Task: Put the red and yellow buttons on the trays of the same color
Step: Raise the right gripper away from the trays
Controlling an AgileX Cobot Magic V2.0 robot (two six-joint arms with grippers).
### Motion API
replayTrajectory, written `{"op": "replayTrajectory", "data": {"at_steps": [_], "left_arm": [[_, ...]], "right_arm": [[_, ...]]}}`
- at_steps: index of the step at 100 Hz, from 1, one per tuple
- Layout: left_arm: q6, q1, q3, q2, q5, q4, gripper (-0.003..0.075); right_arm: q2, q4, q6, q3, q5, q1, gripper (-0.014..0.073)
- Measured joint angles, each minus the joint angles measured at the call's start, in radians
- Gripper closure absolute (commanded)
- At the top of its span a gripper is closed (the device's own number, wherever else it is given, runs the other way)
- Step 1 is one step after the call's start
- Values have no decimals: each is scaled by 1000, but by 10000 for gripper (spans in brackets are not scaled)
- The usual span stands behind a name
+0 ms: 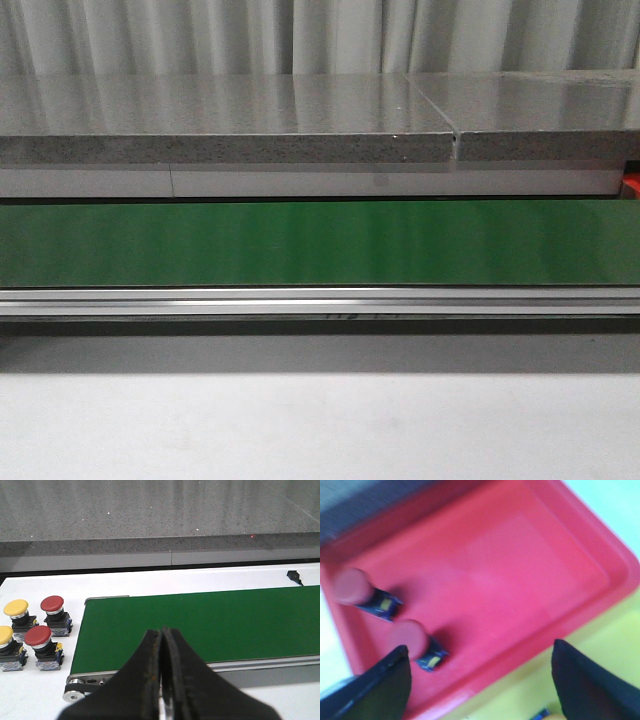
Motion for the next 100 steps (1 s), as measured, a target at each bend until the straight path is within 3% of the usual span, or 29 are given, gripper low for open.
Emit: {"op": "replayTrajectory", "data": {"at_steps": [17, 39, 57, 76, 100], "left_arm": [[0, 0, 0, 0, 0, 0, 739], [0, 0, 0, 0, 0, 0, 739], [0, 0, 0, 0, 0, 0, 739], [0, 0, 0, 0, 0, 0, 739], [0, 0, 0, 0, 0, 0, 739]], "right_arm": [[-135, 0, -40, 0, 0, 117, 15], [-271, 0, -100, 12, 29, 346, 15], [-382, 0, -132, 112, 37, 485, 15], [-538, 0, -134, 281, 41, 554, 18], [-768, 0, -137, 478, 51, 566, 23]]}}
